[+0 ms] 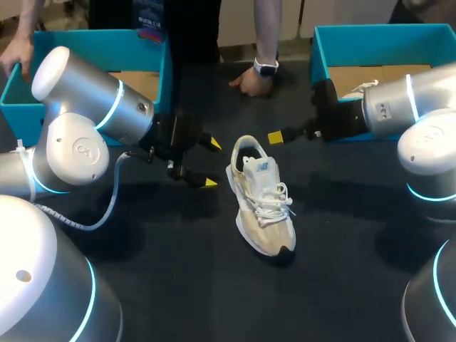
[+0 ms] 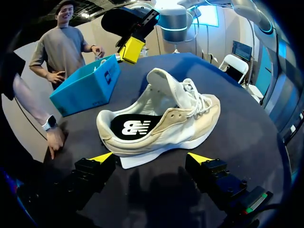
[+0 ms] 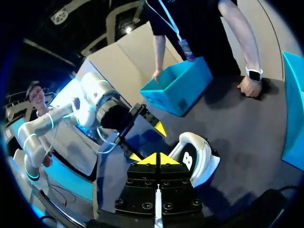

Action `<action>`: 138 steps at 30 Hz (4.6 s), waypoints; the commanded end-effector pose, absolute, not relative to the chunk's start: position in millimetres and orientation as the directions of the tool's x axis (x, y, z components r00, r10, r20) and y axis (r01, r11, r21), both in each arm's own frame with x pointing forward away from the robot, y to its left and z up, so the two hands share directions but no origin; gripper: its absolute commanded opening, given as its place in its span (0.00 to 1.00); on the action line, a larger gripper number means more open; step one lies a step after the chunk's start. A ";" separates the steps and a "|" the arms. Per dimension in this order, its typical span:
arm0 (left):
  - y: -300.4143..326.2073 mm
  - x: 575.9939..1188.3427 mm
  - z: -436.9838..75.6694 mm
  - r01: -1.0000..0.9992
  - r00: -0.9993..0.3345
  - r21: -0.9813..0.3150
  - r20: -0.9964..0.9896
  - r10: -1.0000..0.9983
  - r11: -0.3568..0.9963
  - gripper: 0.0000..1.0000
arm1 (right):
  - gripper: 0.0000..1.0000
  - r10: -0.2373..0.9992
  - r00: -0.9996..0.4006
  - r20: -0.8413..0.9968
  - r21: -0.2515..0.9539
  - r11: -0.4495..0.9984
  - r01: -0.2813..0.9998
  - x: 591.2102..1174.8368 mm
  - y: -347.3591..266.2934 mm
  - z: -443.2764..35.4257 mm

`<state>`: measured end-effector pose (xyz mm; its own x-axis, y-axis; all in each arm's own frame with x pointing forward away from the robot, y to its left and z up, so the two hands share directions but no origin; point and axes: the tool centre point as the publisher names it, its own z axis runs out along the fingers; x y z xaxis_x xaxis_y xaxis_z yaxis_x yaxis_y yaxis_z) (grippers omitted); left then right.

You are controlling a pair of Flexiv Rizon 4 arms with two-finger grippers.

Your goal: Take the shoe out of the shoebox, open the shoe tongue, remove and reinsert the insole, then place the shoe into the shoebox

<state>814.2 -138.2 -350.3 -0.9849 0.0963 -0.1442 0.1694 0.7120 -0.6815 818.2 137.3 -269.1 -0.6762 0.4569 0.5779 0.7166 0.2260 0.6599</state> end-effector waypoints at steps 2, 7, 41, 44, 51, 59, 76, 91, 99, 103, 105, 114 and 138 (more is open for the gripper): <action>-138.3 813.9 -349.9 0.169 -0.985 -0.679 -0.144 0.096 0.714 1.00 | 0.00 0.567 -0.636 0.524 0.609 0.272 0.745 819.7 143.3 -265.0; -136.6 812.5 -341.0 0.156 -0.987 -0.673 -0.133 0.090 0.723 1.00 | 0.00 0.703 -0.554 0.446 0.523 0.297 0.799 819.5 134.0 -265.4; -26.6 851.4 -263.9 0.133 -0.987 -0.624 -0.155 0.045 0.770 1.00 | 0.00 0.893 -0.390 0.224 0.401 0.280 0.872 825.0 167.1 -281.2; -18.0 856.6 -258.8 0.138 -0.985 -0.613 -0.169 0.042 0.778 1.00 | 0.00 0.904 -0.376 0.201 0.390 0.279 0.878 826.3 170.8 -283.0; -3.6 866.3 -251.9 0.122 -0.986 -0.619 -0.166 0.022 0.776 1.00 | 0.00 0.926 -0.348 0.144 0.342 0.283 0.896 823.8 175.3 -289.6; 2.6 873.0 -251.2 0.096 -0.988 -0.600 -0.153 0.003 0.794 1.00 | 0.00 0.933 -0.345 0.106 0.331 0.294 0.897 814.2 174.0 -300.2; 2.6 873.0 -251.2 0.096 -0.988 -0.600 -0.153 0.003 0.794 1.00 | 0.00 0.942 -0.326 0.085 0.311 0.286 0.907 827.5 184.7 -323.6; 2.6 873.0 -251.2 0.096 -0.988 -0.600 -0.153 0.003 0.794 1.00 | 0.00 0.944 -0.325 0.053 0.236 0.305 0.923 821.9 166.5 -345.6; 2.6 873.0 -251.2 0.096 -0.988 -0.600 -0.153 0.003 0.794 1.00 | 0.00 0.946 -0.322 0.030 0.197 0.310 0.930 817.7 160.4 -374.3; 2.6 873.0 -251.2 0.096 -0.988 -0.600 -0.153 0.003 0.794 1.00 | 0.00 0.946 -0.324 0.026 0.204 0.312 0.928 819.8 163.3 -390.5; 2.6 873.0 -251.2 0.096 -0.988 -0.600 -0.153 0.003 0.794 1.00 | 0.00 0.943 -0.332 0.031 0.200 0.320 0.926 820.9 165.2 -398.4; 2.6 873.0 -251.2 0.096 -0.988 -0.600 -0.153 0.003 0.794 1.00 | 0.00 0.935 -0.353 0.034 0.184 0.342 0.922 821.9 169.8 -401.5; 2.6 873.0 -251.2 0.096 -0.988 -0.600 -0.153 0.003 0.794 1.00 | 0.00 0.905 -0.424 0.018 0.159 0.416 0.895 861.1 176.0 -420.0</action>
<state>873.2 2.3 -251.5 -0.9882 0.0033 -0.1534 0.0961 0.7925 -0.6022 855.0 171.3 -405.7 -0.4226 0.9062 0.0128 0.8932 0.4141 0.1754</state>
